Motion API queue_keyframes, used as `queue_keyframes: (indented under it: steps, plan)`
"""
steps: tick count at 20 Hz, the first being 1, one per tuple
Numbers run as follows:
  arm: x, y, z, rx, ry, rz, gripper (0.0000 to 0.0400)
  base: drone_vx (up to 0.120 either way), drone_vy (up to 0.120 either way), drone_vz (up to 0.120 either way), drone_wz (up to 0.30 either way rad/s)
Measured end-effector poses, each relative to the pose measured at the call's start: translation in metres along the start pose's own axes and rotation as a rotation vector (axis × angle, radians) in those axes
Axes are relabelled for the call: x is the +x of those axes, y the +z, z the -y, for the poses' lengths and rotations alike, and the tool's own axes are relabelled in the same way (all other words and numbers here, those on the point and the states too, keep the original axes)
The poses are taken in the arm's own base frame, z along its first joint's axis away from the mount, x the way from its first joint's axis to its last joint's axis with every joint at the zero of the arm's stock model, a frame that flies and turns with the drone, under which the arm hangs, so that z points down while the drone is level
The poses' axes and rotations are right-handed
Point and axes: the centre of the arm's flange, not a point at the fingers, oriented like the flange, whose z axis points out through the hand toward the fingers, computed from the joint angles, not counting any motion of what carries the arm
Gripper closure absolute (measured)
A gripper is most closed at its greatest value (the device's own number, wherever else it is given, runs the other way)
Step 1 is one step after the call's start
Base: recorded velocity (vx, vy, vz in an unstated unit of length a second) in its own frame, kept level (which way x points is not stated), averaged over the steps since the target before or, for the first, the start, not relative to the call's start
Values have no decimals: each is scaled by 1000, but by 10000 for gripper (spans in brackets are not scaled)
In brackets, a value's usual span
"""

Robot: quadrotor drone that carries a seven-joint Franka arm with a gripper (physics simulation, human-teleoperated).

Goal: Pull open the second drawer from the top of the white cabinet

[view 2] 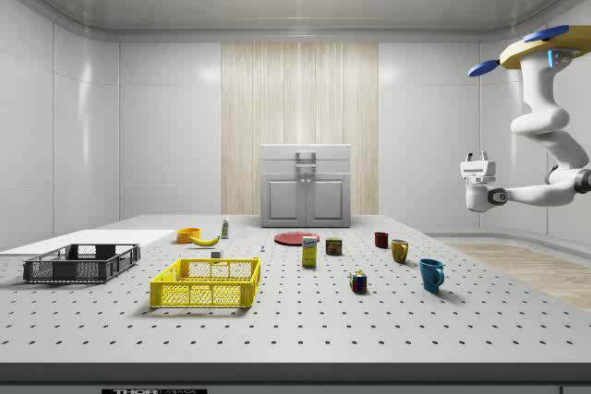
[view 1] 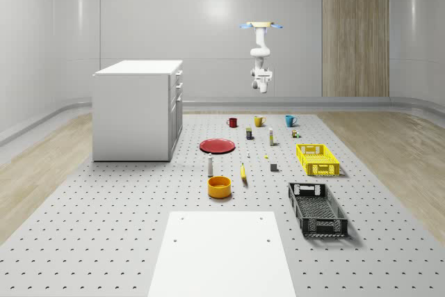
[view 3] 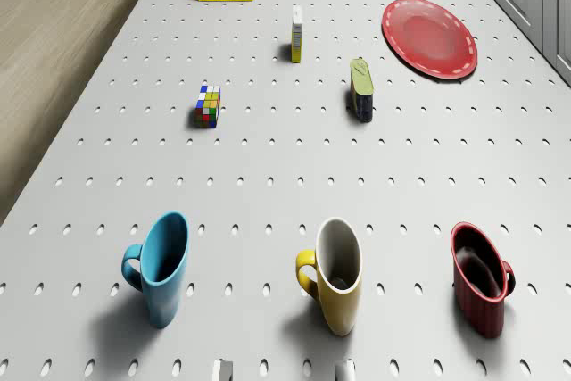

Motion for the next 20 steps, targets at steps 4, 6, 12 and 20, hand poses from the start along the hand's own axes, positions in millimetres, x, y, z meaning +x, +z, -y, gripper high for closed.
queue_keyframes:
  steps: [4, 6, 12, 20]
  plan:
    - [-2, -30, -3, 2, 0, -2, 71, 0, 0, 0, 0]
    - [-2, -43, -3, 3, 0, -3, 83, 80, -120, 0, 0]
    - [-1, -75, -1, 7, 0, -7, 96, 120, -120, 0, 0]
    - [54, -52, -54, 629, 1, 623, 93, 120, -120, 0, 0]
